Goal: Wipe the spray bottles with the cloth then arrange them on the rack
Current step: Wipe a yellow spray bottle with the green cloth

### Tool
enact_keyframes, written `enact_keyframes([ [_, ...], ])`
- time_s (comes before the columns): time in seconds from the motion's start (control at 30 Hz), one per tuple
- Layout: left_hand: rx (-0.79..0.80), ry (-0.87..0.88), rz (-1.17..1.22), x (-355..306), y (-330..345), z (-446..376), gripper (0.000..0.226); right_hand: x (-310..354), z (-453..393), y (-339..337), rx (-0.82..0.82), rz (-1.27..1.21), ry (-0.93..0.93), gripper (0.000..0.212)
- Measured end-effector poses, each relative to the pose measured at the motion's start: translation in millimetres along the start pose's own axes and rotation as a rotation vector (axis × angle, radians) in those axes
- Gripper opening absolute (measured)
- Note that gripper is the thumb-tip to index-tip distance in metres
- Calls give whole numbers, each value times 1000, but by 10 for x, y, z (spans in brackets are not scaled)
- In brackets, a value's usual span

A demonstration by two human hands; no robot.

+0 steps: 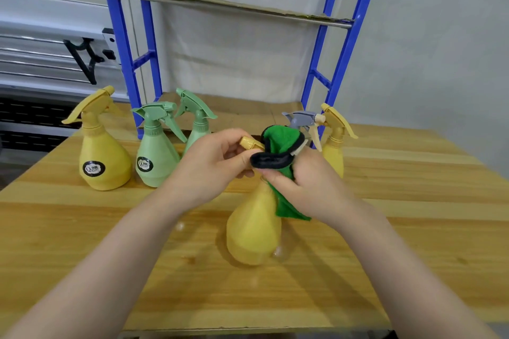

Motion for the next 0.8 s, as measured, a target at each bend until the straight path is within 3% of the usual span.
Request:
enact_keyframes([
  [0.13,29,-7,33,-25,-17,30,14,33,-25,38,-9,-30,-2,23],
  [0.3,71,-30,104,-56,-51,20,16,104,4,14,-168,191,-3,53],
  [0.4,162,-84,141,-25,-100,18,19,61,35,44,-239,293,-19,60],
  [0.5,316,-155,258,117,-184,28,24,7,62,-3,-309,161,84,62],
  [0.67,469,-253,293,306,-154,44,42,-36,55,-96,-369,-48,132,45],
  [0.73,549,-273,354,338,-99,64,42,-38,50,-91,-350,-171,175,49],
  [0.8,606,-272,372,325,-55,79,34,-28,56,-87,-337,-300,188,34],
])
Point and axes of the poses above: each hand's wrist, its own z-axis away from the middle knuckle, its own y-axis out of the palm, x = y × z, the point moved 3 cm from there along -z, towards the middle knuckle, and after that the axes turned 4 degrees about -y, right-handed, at the moved point
